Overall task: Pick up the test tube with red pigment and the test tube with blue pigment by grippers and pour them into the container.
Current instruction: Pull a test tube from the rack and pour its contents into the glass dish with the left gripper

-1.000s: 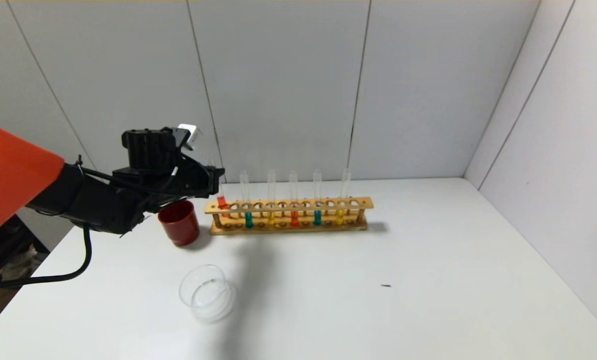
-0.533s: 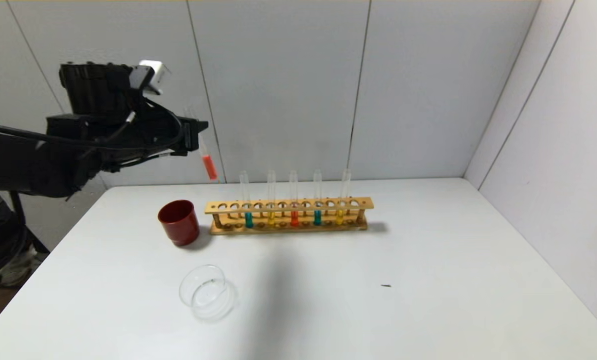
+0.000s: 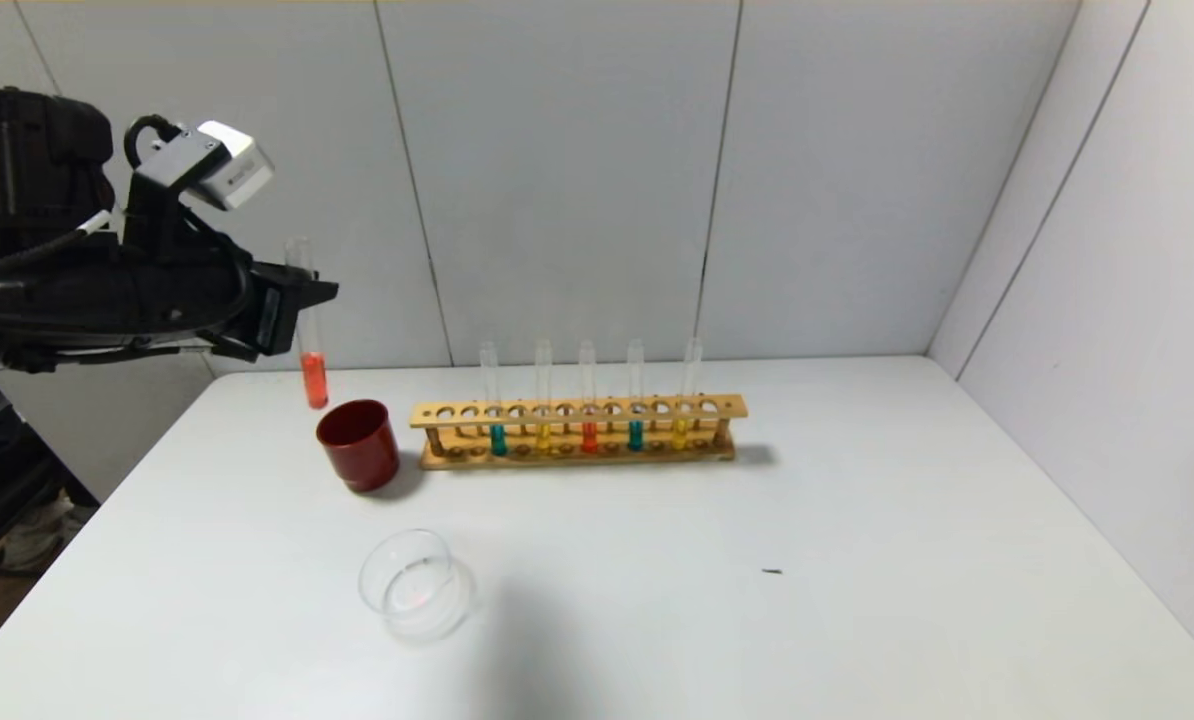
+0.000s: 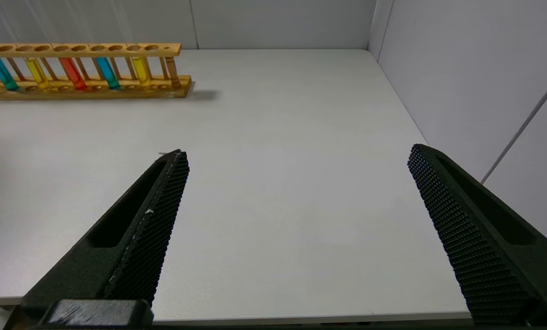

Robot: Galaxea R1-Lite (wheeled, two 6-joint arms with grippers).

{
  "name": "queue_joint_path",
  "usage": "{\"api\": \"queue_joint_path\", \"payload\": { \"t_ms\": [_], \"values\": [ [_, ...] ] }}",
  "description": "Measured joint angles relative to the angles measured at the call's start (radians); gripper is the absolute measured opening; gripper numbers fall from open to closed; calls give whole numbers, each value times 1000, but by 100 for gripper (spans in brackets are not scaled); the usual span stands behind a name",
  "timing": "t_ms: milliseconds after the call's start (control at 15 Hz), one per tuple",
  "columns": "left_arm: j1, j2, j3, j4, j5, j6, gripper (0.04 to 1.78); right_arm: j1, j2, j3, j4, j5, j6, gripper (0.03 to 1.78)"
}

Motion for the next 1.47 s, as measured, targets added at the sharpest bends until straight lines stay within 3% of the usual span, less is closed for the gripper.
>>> {"api": "queue_joint_path", "payload": {
  "t_ms": [200,400,933,1267,1467],
  "values": [
    [5,-33,63,6,-115,167,32,0,0,0,0,0,0,175],
    [4,-35,119,20,-134,419,32,0,0,0,0,0,0,175],
    [-36,-17,231,-2,-123,639,32,0,0,0,0,0,0,175],
    [-10,16,344,-243,-90,917,32,0,0,0,0,0,0,175],
    [-11,27,412,-356,-91,991,32,0,0,0,0,0,0,175]
  ]
}}
